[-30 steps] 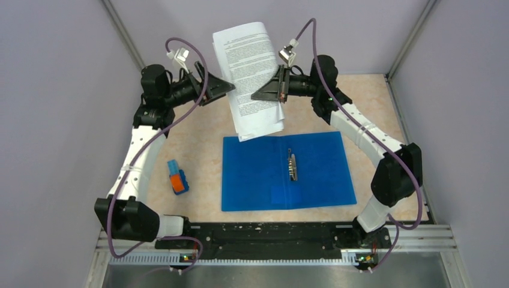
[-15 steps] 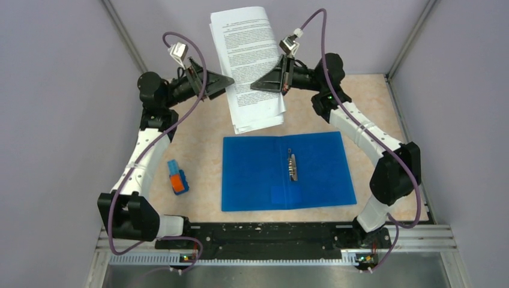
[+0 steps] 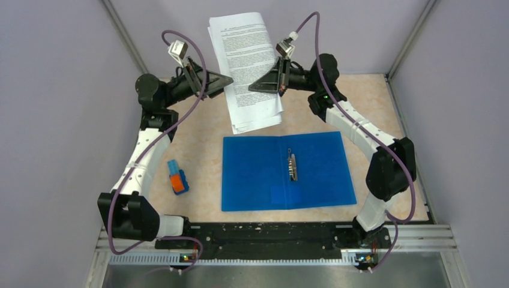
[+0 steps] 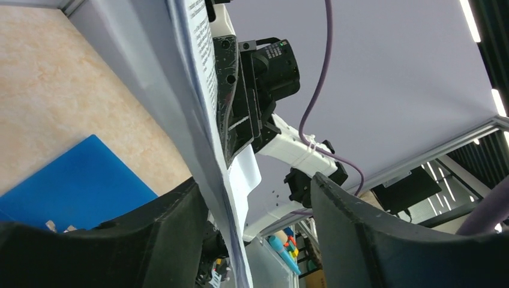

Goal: Put the files into the folder

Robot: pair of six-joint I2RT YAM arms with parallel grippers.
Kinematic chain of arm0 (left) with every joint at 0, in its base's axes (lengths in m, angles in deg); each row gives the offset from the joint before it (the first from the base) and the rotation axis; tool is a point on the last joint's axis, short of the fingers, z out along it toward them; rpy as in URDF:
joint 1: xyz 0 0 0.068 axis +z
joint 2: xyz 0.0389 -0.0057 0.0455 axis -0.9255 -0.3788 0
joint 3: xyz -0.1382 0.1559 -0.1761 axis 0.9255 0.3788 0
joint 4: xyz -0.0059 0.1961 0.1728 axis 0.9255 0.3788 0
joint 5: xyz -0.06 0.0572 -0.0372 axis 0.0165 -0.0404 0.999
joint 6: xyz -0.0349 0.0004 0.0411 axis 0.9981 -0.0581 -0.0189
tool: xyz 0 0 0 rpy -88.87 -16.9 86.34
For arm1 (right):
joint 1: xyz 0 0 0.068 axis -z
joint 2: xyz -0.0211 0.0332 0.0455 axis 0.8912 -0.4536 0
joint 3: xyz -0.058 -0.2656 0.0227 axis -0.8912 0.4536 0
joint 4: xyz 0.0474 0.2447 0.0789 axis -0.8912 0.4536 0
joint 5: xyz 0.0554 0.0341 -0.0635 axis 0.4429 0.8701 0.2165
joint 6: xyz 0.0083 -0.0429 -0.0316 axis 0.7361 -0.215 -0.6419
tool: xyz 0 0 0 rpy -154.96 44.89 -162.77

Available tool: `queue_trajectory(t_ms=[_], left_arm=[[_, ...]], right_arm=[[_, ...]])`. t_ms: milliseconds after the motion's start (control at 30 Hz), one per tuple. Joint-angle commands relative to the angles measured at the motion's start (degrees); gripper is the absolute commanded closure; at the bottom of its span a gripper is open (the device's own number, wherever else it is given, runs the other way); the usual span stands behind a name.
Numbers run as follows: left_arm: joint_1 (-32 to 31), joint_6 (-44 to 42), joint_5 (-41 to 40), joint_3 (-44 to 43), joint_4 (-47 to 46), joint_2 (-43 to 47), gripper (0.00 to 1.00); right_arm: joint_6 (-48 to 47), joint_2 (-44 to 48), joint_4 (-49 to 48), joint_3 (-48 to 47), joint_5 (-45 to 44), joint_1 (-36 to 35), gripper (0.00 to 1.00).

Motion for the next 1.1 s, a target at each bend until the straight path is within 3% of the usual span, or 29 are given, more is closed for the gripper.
queue_trajectory(t_ms=[0,67,200,400,633,833,1067], left_arm=[[-0.26,-5.59,-0.21,-1.99,6.42,1.07,0.41],[-0.26,-6.81,-0.77,-2.21,8.19,1.06,0.48],[-0.34,-5.04,-1.03,-1.47,6.63,1.04,0.51],[-0.35,-1.31,-1.83,-1.03,3.60,3.30,0.30],[-0.43,5.41,-3.20,-1.38,-1.80,5.07,0.22],[-0.43,-3.35,-4.32,-3.69,10.73,6.07,0.18],[-0.43,-9.53,-5.52,-3.48,17.13,5.64,0.11]], right_arm=[[-4.67,1.04,2.50,-3.28,-0.58,0.57,1.00],[-5.32,1.13,3.17,-2.92,-0.71,0.57,1.00],[-5.71,0.90,3.23,-2.08,-0.73,0.63,1.00],[-1.60,0.62,-2.33,-0.93,0.31,2.49,1.00],[9.65,-2.38,-14.84,-2.97,2.74,2.88,1.00],[22.78,-5.25,-31.66,-3.07,2.88,2.94,1.00],[25.98,-5.57,-35.13,-3.19,2.51,2.88,1.00]])
